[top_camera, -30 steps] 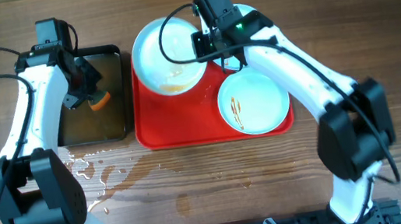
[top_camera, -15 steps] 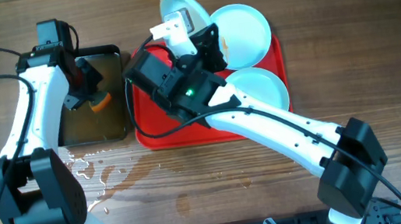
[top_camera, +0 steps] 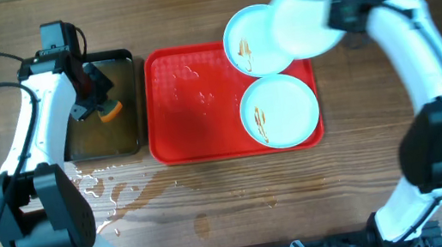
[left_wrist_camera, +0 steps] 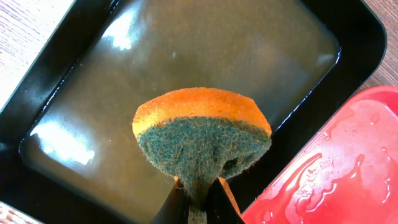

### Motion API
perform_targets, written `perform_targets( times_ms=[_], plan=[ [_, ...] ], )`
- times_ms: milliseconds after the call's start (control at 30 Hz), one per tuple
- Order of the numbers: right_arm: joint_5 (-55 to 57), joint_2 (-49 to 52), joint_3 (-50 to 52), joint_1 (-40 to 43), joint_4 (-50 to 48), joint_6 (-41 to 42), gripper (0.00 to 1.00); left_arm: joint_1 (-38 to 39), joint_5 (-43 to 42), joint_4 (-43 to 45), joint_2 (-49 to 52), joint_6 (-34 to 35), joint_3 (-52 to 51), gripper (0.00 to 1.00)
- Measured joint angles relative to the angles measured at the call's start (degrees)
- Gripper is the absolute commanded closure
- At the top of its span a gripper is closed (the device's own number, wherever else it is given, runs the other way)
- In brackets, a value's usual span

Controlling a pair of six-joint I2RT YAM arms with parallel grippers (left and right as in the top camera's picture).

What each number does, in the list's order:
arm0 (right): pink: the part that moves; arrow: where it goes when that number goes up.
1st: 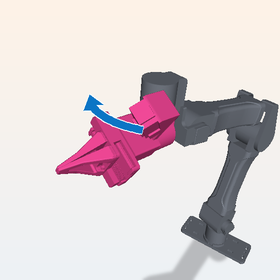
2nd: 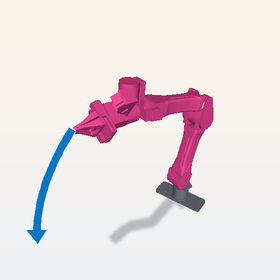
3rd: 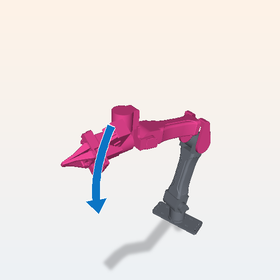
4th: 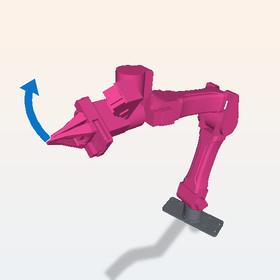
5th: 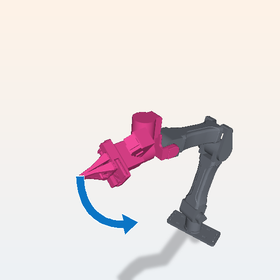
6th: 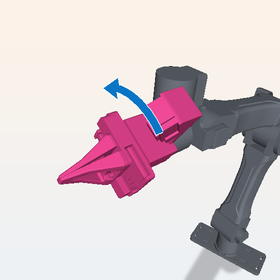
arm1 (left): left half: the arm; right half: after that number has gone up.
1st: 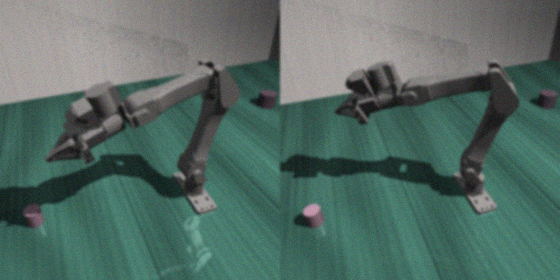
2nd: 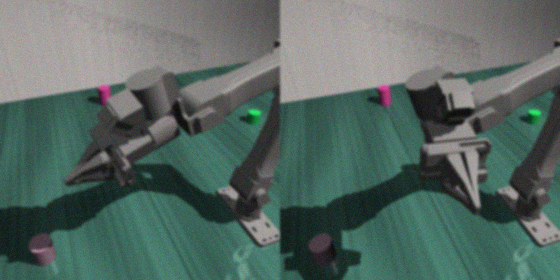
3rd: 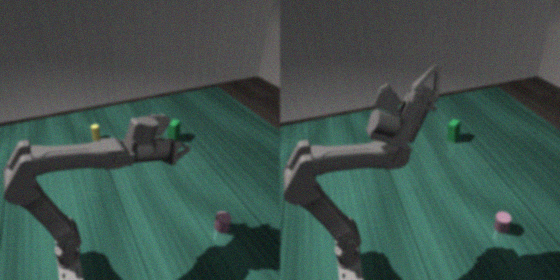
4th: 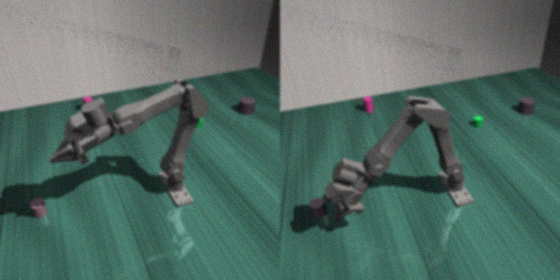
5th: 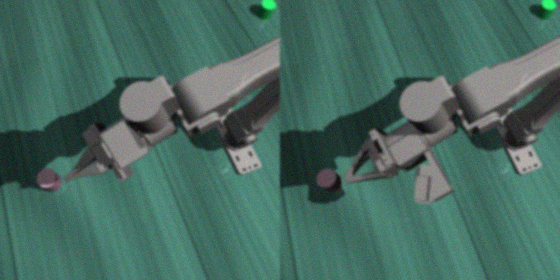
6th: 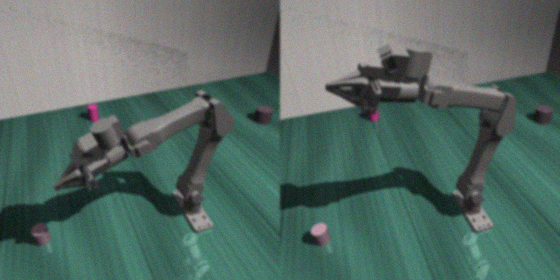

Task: Clean dirty plates on tray and stack at the side
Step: 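Carry the plate right off the tray and set it down, then grasp the lower-right plate rim with the right gripper, drag left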

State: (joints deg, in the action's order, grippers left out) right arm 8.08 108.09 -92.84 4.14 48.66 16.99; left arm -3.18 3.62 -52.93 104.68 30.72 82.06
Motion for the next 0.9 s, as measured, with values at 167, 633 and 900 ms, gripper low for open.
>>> perform_targets(
  times_ms=[167, 633, 900],
  plan=[
    [-8.2, -0.4, 19.6, 20.5, -12.0, 5.7, 0.96, 0.0, 0.0, 1.2, 0.0, 0.0, -0.1, 0.94],
    [-22.3, -12.0, 26.0, 16.5, -10.6, 3.5, 0.40, 0.0, 0.0, 2.1, 0.0, 0.0, -0.1, 0.93],
    [-19.5, -12.4, 29.3, -6.4, -3.0, 1.3, 0.66, 0.0, 0.0, 2.1, 0.0, 0.0, -0.1, 0.92]
  ],
)
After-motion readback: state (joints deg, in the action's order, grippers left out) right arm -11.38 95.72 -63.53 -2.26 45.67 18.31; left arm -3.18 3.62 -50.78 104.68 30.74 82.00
